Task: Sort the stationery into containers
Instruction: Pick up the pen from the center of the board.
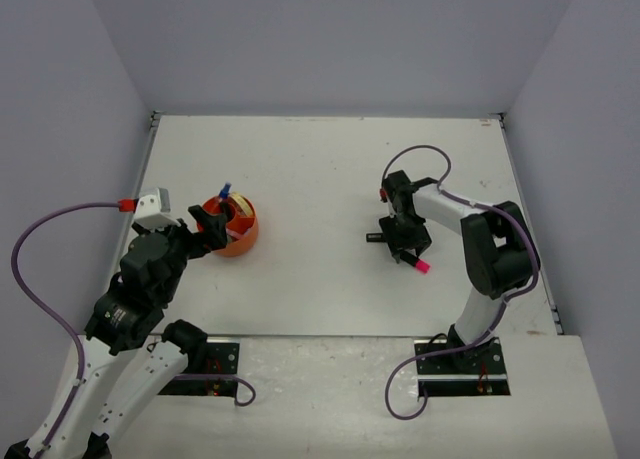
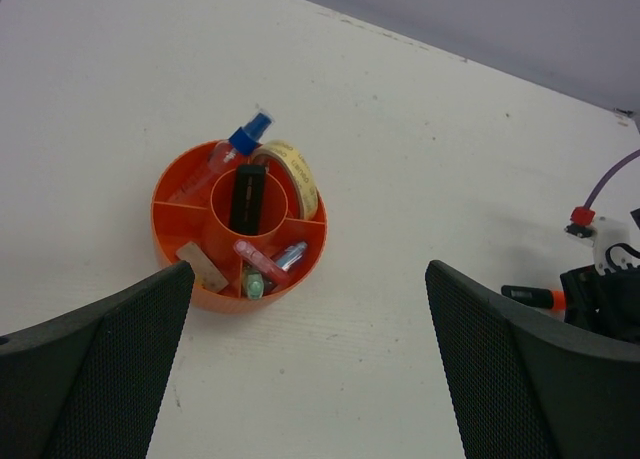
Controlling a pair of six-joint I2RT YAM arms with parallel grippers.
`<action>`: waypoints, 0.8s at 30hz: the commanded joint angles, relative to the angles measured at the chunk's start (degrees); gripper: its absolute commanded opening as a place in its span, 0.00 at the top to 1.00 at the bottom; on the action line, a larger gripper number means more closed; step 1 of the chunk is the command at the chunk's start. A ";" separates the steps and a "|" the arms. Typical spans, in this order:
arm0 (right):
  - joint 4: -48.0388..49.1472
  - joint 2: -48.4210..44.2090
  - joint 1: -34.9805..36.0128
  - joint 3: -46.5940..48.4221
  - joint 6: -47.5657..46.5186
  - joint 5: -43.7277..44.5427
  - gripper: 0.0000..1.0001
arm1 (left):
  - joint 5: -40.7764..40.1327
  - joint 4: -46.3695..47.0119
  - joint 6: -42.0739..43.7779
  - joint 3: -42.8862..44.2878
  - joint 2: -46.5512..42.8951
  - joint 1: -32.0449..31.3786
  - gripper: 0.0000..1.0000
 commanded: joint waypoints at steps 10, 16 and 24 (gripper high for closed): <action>-1.08 -0.85 7.27 -1.97 0.80 0.52 0.75 | 0.53 2.39 1.85 -0.45 -1.08 -0.27 0.00; -2.51 -8.29 13.50 -2.57 3.13 -1.13 0.90 | 1.13 2.47 1.92 -0.44 -0.93 -0.33 0.00; 3.76 -28.89 19.52 0.06 5.71 -8.36 1.00 | 12.14 3.95 -2.12 0.49 1.68 -0.33 0.00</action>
